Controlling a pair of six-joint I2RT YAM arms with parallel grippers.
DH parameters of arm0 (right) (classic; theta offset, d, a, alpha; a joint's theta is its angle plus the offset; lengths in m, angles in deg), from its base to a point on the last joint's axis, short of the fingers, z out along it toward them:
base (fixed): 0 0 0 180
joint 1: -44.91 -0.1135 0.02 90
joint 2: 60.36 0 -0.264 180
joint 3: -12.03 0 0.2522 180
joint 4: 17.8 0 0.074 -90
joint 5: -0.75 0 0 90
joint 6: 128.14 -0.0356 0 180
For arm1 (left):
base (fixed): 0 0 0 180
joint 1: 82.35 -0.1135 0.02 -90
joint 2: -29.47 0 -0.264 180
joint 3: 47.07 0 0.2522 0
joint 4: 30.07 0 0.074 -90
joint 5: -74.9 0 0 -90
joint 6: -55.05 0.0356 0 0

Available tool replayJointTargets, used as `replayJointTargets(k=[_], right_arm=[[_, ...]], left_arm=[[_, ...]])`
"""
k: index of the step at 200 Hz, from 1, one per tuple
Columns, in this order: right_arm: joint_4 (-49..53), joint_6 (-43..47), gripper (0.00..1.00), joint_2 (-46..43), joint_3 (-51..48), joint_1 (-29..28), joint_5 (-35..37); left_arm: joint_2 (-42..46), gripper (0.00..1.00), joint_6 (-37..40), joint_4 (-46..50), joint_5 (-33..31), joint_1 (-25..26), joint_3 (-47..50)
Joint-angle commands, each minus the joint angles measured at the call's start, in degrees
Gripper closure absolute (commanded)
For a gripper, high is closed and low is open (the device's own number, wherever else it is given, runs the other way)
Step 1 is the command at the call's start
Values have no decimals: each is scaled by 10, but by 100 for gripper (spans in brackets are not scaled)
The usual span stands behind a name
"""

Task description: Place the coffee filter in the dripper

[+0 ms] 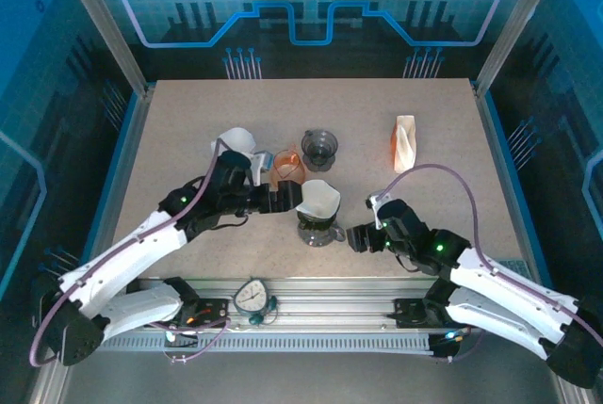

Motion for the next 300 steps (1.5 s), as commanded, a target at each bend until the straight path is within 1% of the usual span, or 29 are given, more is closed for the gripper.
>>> replayJointTargets(k=[1, 24, 40, 97, 133, 161, 185, 210, 248, 300], right_arm=[[-70, -11, 18, -24, -43, 8, -59], [-126, 4, 18, -38, -82, 13, -101], [-154, 11, 18, -37, -100, 15, -113], [-227, 30, 19, 25, -121, 32, -136], [-272, 39, 20, 63, -127, 61, -163], [-320, 42, 22, 97, -132, 83, -212], [-357, 48, 22, 125, -132, 84, -253], [-386, 51, 24, 163, -128, 83, -262], [-429, 62, 30, 212, -116, 83, -267], [-473, 77, 37, 266, -107, 80, -270]], left_arm=[[33, 1, -10, -17, -49, -3, 28], [65, 1, -9, -13, -76, -3, 45], [88, 1, -12, -14, -92, -3, 57], [133, 1, -28, 8, -134, -3, 86], [148, 1, -34, 13, -138, -3, 95], [149, 1, -37, 12, -138, -3, 99], [149, 1, -39, 13, -138, -3, 98], [149, 1, -40, 11, -138, -3, 98], [151, 1, -42, 12, -134, -3, 99], [155, 1, -40, 11, -131, -3, 93]])
